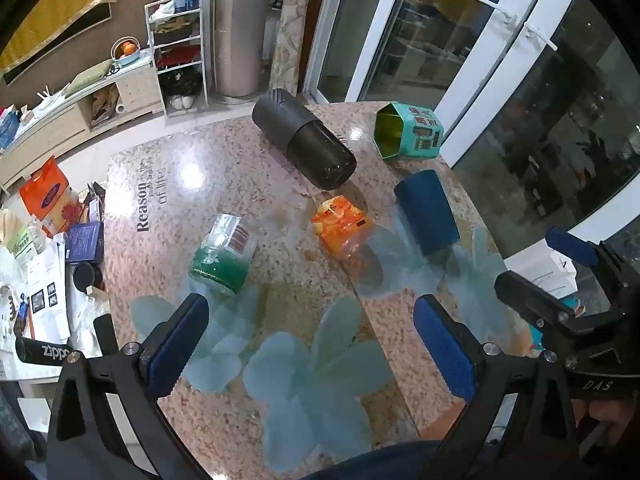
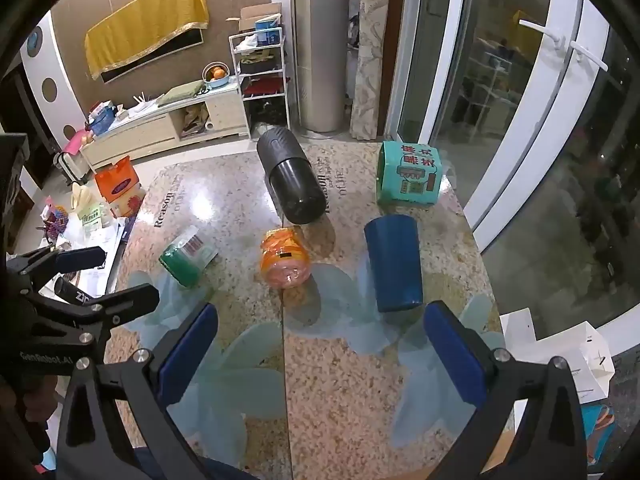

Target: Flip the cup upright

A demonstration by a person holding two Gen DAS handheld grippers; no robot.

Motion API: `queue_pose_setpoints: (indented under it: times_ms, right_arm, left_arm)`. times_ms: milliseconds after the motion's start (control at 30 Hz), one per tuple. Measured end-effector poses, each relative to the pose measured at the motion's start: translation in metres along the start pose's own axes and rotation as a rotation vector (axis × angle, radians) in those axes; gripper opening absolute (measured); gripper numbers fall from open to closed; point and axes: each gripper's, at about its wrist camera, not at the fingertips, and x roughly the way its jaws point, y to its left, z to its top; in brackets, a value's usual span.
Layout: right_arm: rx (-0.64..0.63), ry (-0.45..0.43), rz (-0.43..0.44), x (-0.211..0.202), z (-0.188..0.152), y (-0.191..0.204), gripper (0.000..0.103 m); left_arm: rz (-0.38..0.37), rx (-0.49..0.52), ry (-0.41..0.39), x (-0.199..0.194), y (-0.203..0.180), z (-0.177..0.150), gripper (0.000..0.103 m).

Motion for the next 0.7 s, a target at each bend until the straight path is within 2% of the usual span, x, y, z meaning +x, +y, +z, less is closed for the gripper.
queue_pose_setpoints:
  times_ms: [200, 400, 700]
  right_arm:
    - [-0.006, 0.003, -0.023, -0.004, 0.002, 0.002, 0.103]
    - [-0.028, -0.004, -0.018, -0.004, -0.004, 0.014, 0.103]
    - [-0.015, 0.002, -0.004, -0.004, -0.005, 0.007, 0.103]
  left_arm:
    - [0.008, 0.003, -0.011, 0.002, -0.003, -0.002, 0.103]
    - [0.002, 0.002, -0.014, -0.004, -0.006, -0.002, 0.103]
    - [-0.004, -0.001, -0.015, -0.005, -0.003, -0.002, 0.103]
